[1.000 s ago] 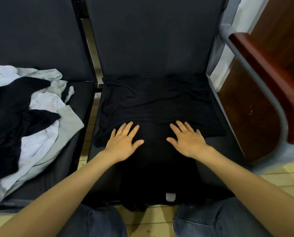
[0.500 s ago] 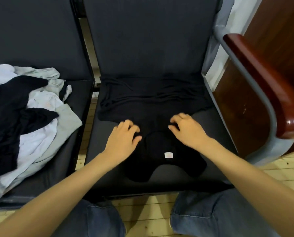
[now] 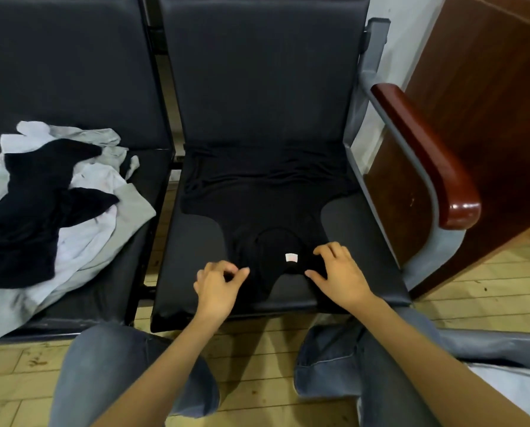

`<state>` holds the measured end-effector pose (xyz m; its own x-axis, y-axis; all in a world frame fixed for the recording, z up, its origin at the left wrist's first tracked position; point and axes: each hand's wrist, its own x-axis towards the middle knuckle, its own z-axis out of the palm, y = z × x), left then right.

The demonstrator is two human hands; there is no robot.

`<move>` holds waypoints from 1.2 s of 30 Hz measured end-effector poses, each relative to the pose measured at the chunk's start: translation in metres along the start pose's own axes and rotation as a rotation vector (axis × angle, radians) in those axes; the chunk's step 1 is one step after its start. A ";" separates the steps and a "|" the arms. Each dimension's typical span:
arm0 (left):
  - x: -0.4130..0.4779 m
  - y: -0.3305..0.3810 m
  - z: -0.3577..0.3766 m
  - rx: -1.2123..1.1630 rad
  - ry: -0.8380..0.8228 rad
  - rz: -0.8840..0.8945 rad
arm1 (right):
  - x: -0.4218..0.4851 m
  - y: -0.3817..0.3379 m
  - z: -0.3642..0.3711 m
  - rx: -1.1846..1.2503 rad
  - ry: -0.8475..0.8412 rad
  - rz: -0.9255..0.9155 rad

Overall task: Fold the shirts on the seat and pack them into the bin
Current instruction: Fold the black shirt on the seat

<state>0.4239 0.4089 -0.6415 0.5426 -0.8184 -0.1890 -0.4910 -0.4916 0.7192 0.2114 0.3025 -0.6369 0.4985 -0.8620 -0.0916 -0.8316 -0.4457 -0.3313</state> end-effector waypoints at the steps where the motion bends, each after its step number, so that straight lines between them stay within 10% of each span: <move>1: -0.006 0.003 -0.002 -0.163 0.026 0.038 | -0.001 0.001 -0.001 0.005 0.009 0.030; 4: -0.014 0.010 -0.008 -0.371 -0.015 0.037 | -0.003 0.007 -0.004 0.020 -0.003 0.107; 9: -0.019 -0.005 -0.002 0.048 -0.159 0.084 | -0.009 0.007 -0.006 0.043 -0.030 0.146; 17: -0.033 -0.036 0.008 0.631 0.119 0.543 | -0.035 0.008 -0.008 -0.115 -0.039 -0.007; 31: -0.043 -0.043 0.004 0.583 0.164 0.701 | -0.052 0.012 -0.008 -0.142 -0.087 0.014; 36: -0.052 -0.029 -0.016 0.407 0.256 0.659 | -0.064 0.001 -0.015 -0.051 0.136 -0.048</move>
<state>0.4205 0.4706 -0.6414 0.1705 -0.9083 0.3820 -0.9461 -0.0426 0.3211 0.1748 0.3535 -0.6169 0.5031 -0.8626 0.0525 -0.8206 -0.4959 -0.2841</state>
